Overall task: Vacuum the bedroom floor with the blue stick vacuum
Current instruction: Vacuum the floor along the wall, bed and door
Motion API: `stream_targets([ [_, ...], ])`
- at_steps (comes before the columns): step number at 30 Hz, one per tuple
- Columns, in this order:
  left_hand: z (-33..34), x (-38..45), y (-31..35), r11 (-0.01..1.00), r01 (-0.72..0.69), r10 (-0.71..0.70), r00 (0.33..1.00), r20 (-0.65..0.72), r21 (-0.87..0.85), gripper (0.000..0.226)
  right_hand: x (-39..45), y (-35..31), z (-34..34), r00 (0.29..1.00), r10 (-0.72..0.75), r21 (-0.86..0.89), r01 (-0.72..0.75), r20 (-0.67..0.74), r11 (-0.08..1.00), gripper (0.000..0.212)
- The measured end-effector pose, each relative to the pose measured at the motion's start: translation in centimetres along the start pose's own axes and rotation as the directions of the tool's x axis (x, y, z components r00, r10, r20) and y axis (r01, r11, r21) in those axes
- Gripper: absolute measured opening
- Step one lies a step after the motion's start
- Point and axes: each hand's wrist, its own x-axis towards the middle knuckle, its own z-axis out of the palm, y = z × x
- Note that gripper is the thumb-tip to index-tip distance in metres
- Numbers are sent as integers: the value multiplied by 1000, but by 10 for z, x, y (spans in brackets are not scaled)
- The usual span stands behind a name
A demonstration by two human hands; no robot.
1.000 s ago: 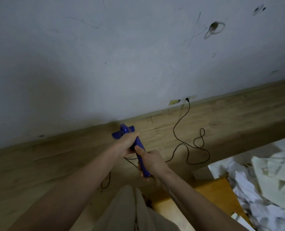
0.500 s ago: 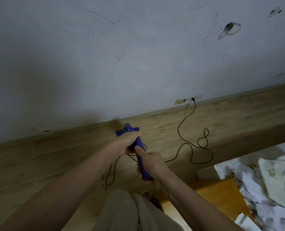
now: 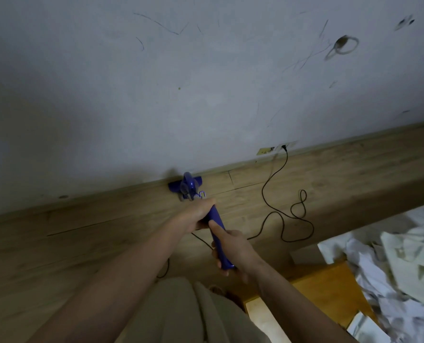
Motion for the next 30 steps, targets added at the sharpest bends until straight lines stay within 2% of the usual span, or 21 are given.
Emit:
stream_targets([
  [5, 18, 4, -1, 1000, 1, -2, 1000, -12, -1, 9, -2, 4, -18, 998, 34, 62, -37, 55, 997, 45],
  [11, 47, 7, -2, 977, -24, 15, 999, -43, -213, 8, 3, 2, -55, 998, -19, -137, 27, 53, 990, 51],
  [14, 47, 3, 9, 961, -80, 50, 992, -118, -263, 7, 8, -16, -58, 996, -25, -185, 41, 88, 982, 42],
  [17, 32, -10, 16, 927, -139, 64, 974, -217, -349, 10, 5, -34, -48, 982, -77, -242, 118, 170, 963, 30],
  [22, 12, -51, 5, 830, -214, 48, 948, -316, -516, 10, -22, -52, -30, 954, -128, -424, 239, 272, 873, 30],
  [25, 2, -77, -11, 737, -323, 44, 899, -436, -594, 24, -39, -54, -14, 935, -124, -549, 299, 334, 780, 40],
  [28, -16, -108, -37, 688, -359, 62, 895, -442, -631, 8, -55, -53, 4, 904, -102, -636, 369, 416, 677, 40],
  [30, -30, -130, -57, 646, -389, 22, 870, -493, -657, 11, -69, -52, 18, 879, -58, -666, 401, 474, 630, 40],
])
